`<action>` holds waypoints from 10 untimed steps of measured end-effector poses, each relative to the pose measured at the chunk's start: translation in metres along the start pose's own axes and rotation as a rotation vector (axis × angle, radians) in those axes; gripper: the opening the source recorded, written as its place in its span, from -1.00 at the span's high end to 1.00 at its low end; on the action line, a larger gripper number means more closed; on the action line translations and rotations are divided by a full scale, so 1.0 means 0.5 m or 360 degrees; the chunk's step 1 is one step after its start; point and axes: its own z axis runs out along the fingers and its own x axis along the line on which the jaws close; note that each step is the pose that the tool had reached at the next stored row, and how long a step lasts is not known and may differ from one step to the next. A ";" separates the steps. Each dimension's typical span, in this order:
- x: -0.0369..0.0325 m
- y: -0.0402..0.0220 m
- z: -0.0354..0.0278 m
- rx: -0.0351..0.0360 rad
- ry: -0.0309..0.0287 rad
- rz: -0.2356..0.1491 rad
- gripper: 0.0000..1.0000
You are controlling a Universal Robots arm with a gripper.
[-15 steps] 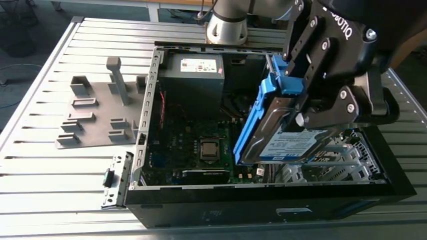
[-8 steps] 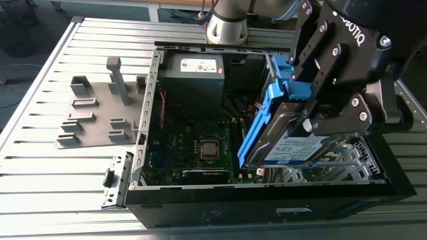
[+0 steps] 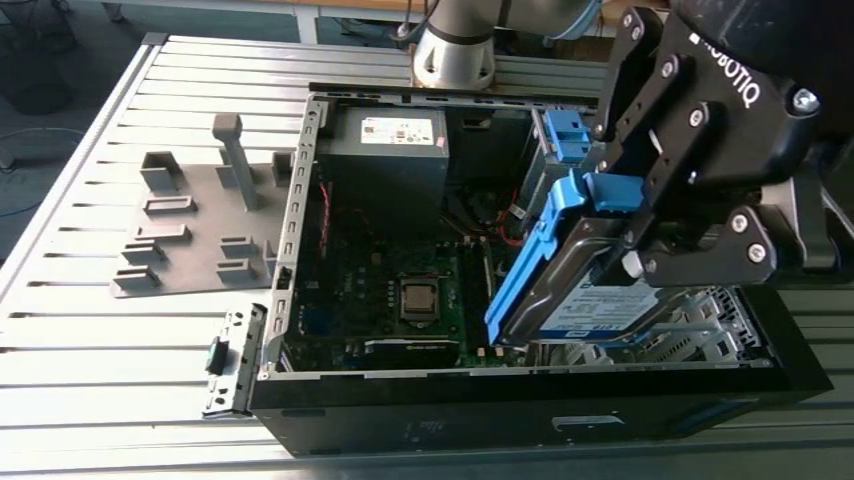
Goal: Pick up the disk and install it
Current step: 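Pick up the disk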
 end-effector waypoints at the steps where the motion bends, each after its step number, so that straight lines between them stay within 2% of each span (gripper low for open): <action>1: 0.002 -0.002 0.000 0.0000 0.00000 0.0001 0.26; 10: 0.017 -0.017 0.000 -0.0001 -0.00001 0.0007 0.26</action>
